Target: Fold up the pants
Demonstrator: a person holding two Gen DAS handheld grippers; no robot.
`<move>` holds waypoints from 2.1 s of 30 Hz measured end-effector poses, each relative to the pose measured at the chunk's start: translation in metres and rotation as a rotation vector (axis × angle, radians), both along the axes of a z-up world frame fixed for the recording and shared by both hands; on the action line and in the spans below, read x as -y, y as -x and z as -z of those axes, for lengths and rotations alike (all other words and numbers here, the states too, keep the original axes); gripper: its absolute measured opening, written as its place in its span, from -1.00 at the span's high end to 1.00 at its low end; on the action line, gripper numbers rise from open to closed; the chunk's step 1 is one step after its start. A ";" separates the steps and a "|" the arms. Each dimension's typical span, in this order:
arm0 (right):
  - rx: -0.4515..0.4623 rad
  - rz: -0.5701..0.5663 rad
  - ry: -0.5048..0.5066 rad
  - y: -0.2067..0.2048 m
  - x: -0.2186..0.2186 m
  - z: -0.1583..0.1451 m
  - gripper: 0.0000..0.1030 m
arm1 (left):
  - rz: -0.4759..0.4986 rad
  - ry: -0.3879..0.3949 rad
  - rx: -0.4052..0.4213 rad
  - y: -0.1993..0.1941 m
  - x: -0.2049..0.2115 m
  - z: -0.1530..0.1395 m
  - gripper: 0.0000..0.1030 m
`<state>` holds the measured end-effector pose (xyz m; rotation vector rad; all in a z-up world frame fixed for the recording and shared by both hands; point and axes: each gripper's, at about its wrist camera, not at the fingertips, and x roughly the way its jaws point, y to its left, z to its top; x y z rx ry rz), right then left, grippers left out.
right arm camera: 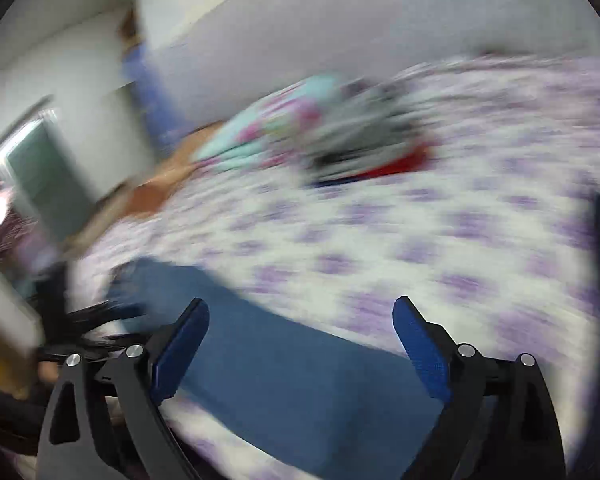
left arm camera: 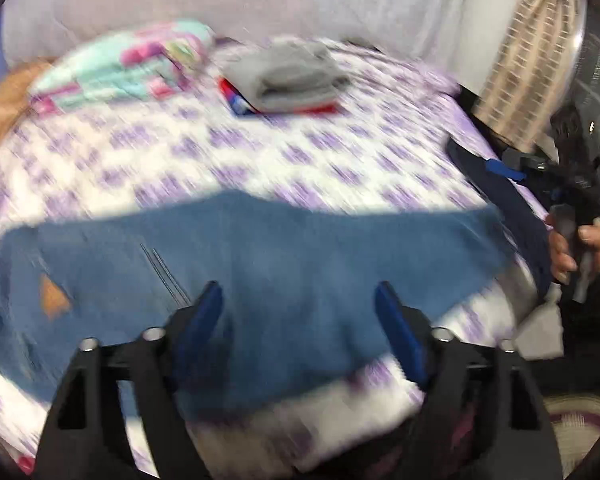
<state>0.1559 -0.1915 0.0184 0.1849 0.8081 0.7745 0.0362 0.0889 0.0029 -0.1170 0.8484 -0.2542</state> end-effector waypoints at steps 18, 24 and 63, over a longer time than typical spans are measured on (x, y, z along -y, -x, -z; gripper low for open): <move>-0.830 -0.689 -0.082 -0.081 -0.265 0.110 -0.83 | 0.041 0.018 -0.152 0.001 -0.014 0.049 -0.51; -0.823 -0.726 -0.191 -0.076 -0.287 0.111 -0.83 | 0.049 0.034 -0.153 0.002 -0.012 0.052 -0.58; -0.468 -0.346 -0.123 -0.062 -0.200 0.110 0.47 | 0.027 -0.093 -0.022 0.017 0.008 0.038 -0.64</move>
